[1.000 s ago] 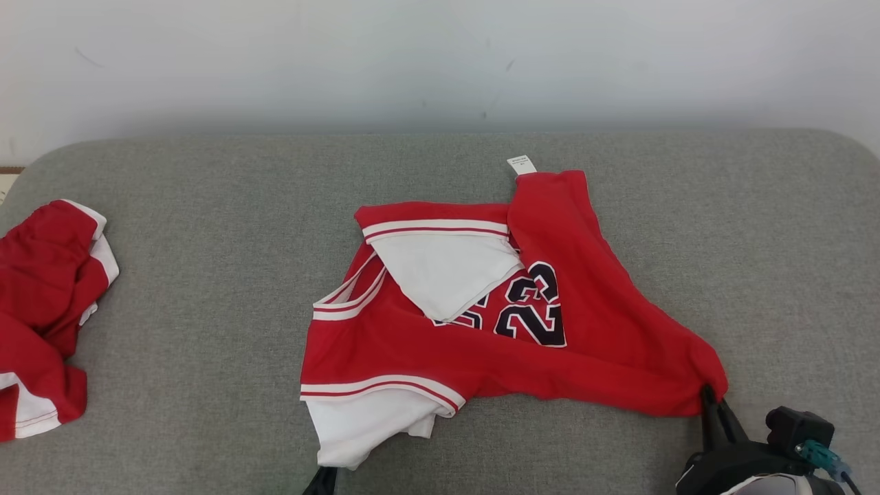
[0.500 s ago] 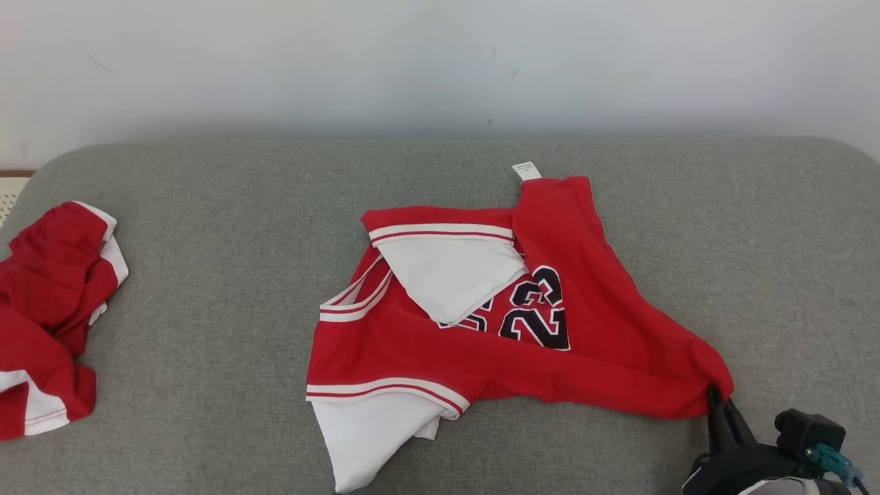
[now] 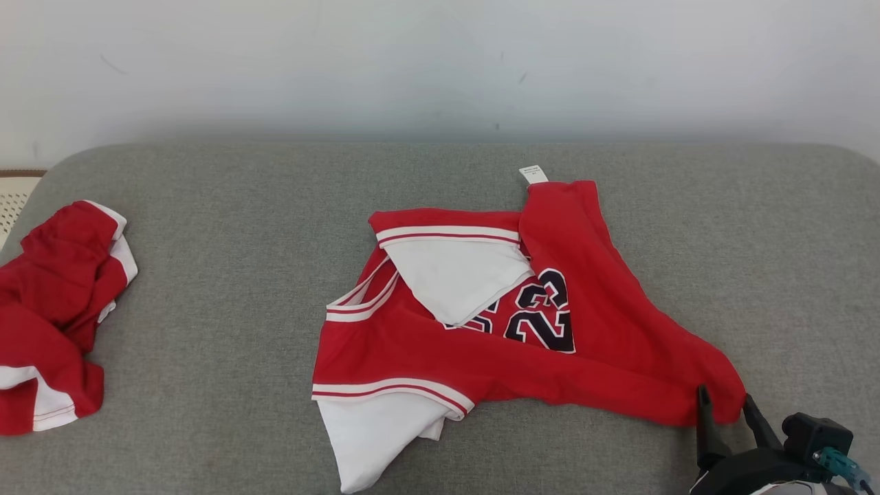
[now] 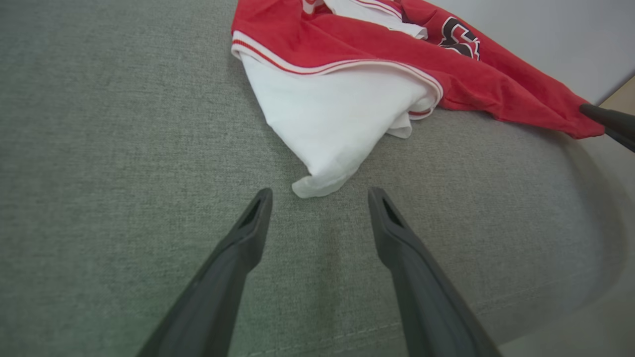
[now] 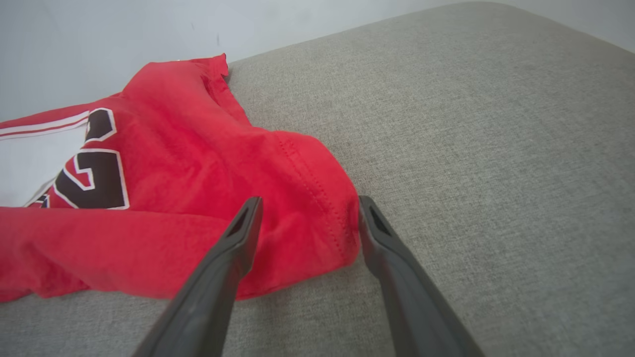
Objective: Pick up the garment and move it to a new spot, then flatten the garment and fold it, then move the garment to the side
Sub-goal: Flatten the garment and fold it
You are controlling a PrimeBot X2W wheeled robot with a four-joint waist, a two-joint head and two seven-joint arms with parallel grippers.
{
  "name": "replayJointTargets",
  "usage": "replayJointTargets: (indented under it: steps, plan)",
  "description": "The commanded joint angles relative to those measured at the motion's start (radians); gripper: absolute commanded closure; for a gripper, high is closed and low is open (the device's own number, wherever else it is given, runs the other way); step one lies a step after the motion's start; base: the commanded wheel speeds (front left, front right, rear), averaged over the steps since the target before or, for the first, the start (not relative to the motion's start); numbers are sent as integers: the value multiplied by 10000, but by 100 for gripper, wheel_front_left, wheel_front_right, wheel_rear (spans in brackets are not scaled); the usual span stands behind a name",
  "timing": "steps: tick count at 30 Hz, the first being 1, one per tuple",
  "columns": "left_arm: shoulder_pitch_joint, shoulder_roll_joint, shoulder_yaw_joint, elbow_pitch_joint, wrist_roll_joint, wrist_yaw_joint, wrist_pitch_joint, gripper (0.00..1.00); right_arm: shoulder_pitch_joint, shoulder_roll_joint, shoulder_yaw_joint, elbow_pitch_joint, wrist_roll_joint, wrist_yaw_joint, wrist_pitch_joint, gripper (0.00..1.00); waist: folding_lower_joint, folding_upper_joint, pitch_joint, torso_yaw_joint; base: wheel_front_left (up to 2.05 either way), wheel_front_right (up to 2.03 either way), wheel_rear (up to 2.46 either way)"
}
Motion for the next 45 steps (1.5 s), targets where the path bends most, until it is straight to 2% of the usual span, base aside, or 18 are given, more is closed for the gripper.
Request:
replayJointTargets:
  steps: [1,15,23,30,40,41,42,43,45]
  plan:
    - [10,15,59,-45,74,48,-7,0,71,-67,-42,-58,-136,-7,-34,0,1,0,15,-15,0,0,0]
    - [-206,10,270,-124,47,171,-7,0,346,-34,-405,-432,-689,-7,277,0,1,0,49,-179,0,0,0]
    - [-421,13,-36,-61,-29,179,-7,0,402,82,-422,-538,-728,-7,507,0,1,0,72,-190,0,0,0]
    - [-700,12,-230,705,-315,159,-7,0,259,92,-336,-435,-704,-7,510,0,1,0,166,-215,0,0,0]
    - [-1245,12,-572,772,-517,151,-7,0,-81,220,-161,-202,-725,-7,459,0,1,0,405,-222,0,0,0]
    - [-1270,12,-604,782,-563,134,-7,61,-131,224,-141,-163,-712,-7,444,51,1,0,429,-212,0,0,0]
    - [-1315,14,-639,790,-586,112,-7,85,-183,204,-109,-137,-735,-7,400,96,1,0,455,-196,0,0,0]
    - [-1370,12,-658,779,-587,94,-7,100,-222,194,-91,-96,-740,-7,384,100,1,0,473,-181,0,0,0]
    - [-1428,12,-680,754,-559,75,-7,100,-274,176,-29,8,-710,-7,315,100,1,0,490,-149,0,0,0]
